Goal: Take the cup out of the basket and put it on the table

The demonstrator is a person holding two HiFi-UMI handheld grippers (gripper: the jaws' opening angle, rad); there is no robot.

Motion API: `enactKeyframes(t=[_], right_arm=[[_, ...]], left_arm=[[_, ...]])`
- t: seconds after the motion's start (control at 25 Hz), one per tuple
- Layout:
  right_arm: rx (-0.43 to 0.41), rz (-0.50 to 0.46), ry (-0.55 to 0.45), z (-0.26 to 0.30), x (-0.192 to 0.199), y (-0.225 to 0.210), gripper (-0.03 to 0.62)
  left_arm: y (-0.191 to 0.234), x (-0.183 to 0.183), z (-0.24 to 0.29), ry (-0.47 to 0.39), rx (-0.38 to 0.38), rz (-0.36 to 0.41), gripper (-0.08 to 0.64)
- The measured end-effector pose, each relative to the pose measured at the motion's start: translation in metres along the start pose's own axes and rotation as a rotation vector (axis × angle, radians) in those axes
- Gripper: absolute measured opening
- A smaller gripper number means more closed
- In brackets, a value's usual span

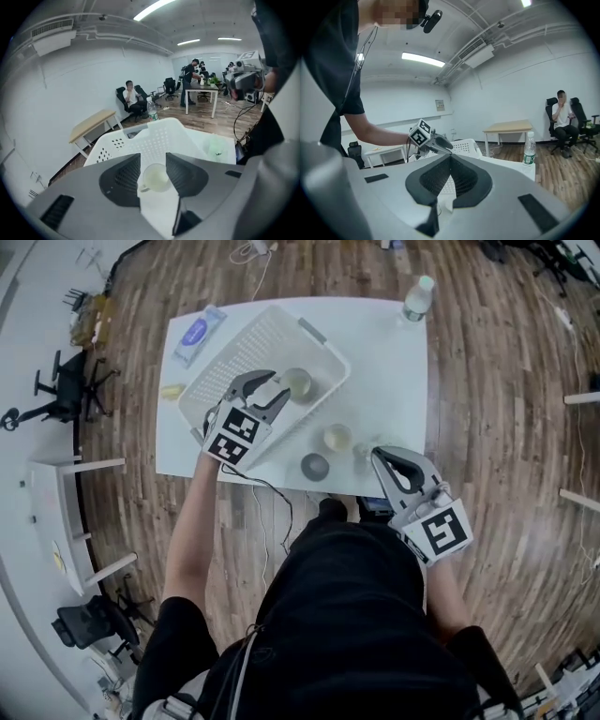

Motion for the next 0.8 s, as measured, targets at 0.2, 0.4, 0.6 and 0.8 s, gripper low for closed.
enactKeyframes(t=[0.2, 0.4, 0.6, 0.8], right_arm=[[0.05, 0.021, -0.008, -0.015, 0.008, -0.018, 0.023], [0.075, 0.051, 0.003, -0.029, 0.015, -0.032, 0.023], [0.083, 0.07, 0.018, -0.034, 0.021, -0.039, 0.023], [0.087, 0.088, 0.041, -0.033, 0.025, -0.047, 0.023]], left_arm=[[0.006, 0.013, 0.047, 0.123, 0.068, 0.025, 0.178], [0.009, 0.028, 0.086, 0.206, 0.113, 0.032, 0.181], [0.023, 0.05, 0.115, 0.28, 0.102, 0.02, 0.181], [0.02, 0.062, 0.138, 0.383, 0.155, 0.106, 0.15]])
Point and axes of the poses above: the fingertips, and each gripper's own axes: z forward along the fingers, y to its left, x out of its underside, the point moved 10 cm from there along -z, backward along the fingers, and after that the axes turned 3 degrees about z, right-handed, at the moved point
